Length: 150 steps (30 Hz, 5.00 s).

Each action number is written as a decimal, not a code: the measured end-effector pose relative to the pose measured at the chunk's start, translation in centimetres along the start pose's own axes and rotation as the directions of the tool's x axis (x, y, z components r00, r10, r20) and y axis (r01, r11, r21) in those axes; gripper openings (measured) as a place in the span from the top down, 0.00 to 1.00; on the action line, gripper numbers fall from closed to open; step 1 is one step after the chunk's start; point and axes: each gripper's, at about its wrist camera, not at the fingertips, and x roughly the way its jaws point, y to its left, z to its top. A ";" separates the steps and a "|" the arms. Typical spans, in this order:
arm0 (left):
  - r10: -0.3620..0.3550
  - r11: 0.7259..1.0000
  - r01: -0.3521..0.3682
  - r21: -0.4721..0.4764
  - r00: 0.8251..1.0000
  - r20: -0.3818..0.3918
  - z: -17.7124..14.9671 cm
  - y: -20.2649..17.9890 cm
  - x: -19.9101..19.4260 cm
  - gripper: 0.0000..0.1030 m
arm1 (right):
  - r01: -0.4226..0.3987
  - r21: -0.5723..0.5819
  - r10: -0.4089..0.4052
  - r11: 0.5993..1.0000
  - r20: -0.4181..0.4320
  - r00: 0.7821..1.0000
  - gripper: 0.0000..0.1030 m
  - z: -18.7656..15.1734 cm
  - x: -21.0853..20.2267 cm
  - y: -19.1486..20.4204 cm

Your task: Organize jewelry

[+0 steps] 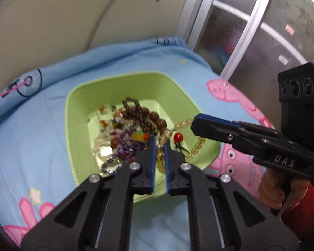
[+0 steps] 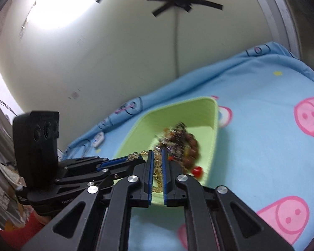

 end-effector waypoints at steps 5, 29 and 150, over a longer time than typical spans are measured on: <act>0.045 0.998 -0.046 -0.046 0.999 -0.017 -0.1 0.7 0.3 0.60 | 0.093 -0.069 -0.092 0.993 0.012 0.996 1.00 -0.7 0.3 0.4; 0.412 0.812 -0.338 -0.476 0.909 0.058 -23.1 14.2 -24.8 0.58 | -0.299 -0.285 0.186 0.911 -0.362 0.913 0.90 -11.0 8.1 19.7; 0.659 0.739 -0.612 -0.283 0.744 0.110 -19.0 0.8 -13.6 0.06 | 0.166 0.129 -0.179 0.978 0.098 0.979 0.70 -16.5 -2.7 7.7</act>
